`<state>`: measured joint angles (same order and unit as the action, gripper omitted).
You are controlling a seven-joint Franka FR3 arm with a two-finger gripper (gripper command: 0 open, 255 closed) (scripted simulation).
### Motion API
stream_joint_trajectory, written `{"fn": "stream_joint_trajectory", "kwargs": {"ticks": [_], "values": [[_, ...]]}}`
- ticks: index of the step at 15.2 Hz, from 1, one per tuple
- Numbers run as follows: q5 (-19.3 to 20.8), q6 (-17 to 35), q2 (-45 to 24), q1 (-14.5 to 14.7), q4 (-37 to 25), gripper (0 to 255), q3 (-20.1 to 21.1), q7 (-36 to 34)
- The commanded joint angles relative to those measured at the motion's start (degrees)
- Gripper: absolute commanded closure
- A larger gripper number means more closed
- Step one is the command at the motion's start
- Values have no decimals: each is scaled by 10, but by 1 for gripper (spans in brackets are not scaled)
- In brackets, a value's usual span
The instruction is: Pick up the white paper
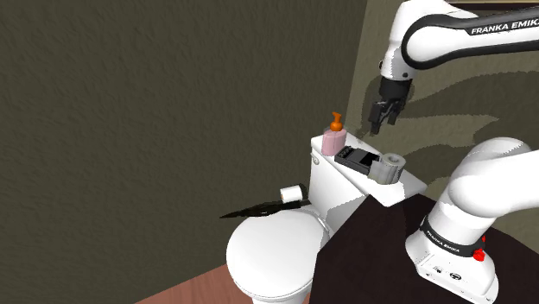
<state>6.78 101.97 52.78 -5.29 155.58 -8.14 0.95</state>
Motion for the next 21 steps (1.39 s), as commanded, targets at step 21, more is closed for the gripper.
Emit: {"fn": "stream_joint_trajectory", "kwargs": {"ticks": [21], "values": [[128,501,-273,-80,127,0,-288,189]]}}
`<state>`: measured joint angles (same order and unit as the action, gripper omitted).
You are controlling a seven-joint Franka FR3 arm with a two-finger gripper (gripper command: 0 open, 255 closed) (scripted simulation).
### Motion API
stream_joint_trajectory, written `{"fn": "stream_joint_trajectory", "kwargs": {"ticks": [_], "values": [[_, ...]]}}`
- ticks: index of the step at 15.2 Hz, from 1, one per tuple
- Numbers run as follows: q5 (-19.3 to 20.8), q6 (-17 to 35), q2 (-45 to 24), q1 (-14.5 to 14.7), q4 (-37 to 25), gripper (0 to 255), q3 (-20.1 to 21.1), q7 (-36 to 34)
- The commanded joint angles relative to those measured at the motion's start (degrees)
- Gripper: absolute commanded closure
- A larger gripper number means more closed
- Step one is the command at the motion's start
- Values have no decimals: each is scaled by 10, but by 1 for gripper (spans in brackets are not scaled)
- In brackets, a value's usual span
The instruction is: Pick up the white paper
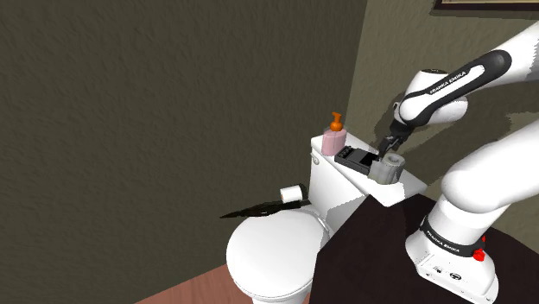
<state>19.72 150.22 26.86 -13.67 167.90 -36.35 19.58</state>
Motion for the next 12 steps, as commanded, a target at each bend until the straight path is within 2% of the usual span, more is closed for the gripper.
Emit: {"fn": "stream_joint_trajectory", "kwargs": {"ticks": [1,5,6,12], "values": [[-3,31,-25,8,5,0,-11,5],[-13,66,-56,22,9,0,-27,15],[-12,66,-55,22,10,255,-25,14],[-12,66,-56,22,10,255,-26,14]]}}
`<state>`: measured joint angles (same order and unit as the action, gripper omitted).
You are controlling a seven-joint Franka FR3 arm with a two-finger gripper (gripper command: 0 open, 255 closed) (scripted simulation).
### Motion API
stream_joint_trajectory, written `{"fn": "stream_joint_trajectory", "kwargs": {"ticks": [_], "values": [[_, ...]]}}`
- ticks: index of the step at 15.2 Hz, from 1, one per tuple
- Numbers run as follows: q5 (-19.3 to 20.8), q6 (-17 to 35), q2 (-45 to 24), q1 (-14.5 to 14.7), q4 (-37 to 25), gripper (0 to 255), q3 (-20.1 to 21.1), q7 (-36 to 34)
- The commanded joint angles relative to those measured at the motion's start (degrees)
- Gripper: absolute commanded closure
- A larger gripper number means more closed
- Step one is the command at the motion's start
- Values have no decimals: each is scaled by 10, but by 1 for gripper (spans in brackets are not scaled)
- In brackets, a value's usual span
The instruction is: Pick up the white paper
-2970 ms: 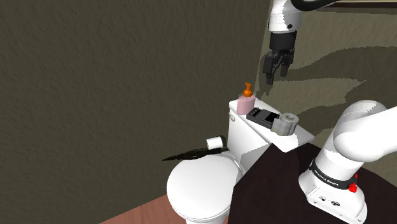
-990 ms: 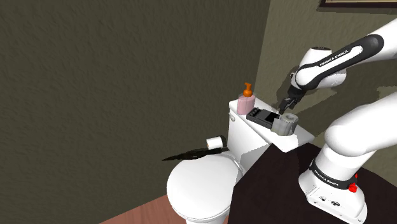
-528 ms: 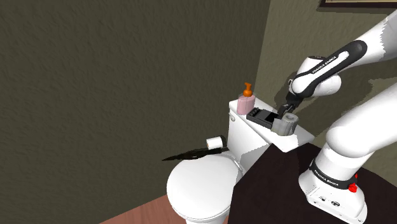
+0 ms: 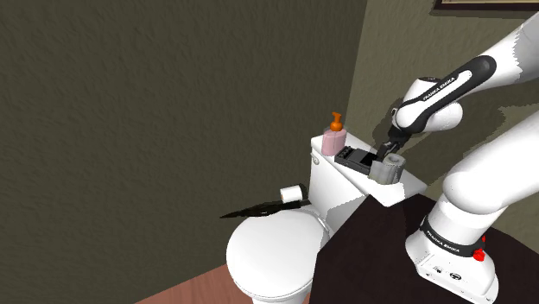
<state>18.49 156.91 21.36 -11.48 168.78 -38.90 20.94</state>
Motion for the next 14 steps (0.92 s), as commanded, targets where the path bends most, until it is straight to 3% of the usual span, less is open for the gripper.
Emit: {"fn": "stream_joint_trajectory", "kwargs": {"ticks": [1,3,14], "values": [[0,0,-1,1,1,255,0,0],[0,-1,-1,1,0,255,-1,1],[15,-143,117,-38,-24,255,52,-24]]}}
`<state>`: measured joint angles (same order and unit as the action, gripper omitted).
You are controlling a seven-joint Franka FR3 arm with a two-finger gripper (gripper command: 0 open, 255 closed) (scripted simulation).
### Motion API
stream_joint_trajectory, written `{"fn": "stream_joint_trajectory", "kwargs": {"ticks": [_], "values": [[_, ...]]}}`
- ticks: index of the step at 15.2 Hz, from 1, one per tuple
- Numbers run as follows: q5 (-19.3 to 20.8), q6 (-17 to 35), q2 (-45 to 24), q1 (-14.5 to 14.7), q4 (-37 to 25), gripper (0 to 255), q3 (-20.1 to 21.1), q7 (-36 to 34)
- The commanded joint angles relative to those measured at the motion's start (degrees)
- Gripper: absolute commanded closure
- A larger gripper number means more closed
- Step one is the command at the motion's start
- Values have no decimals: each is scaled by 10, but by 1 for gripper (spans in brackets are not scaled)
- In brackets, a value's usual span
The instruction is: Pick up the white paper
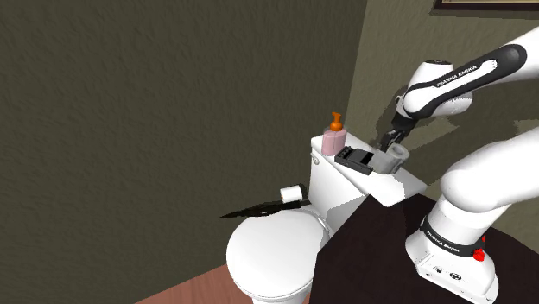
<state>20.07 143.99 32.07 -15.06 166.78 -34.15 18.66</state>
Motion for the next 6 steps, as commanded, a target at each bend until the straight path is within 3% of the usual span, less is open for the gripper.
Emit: {"fn": "stream_joint_trajectory", "kwargs": {"ticks": [1,6], "values": [[-1,-25,19,-3,-7,255,8,-2],[-4,-62,44,-7,-18,255,20,-5]]}}
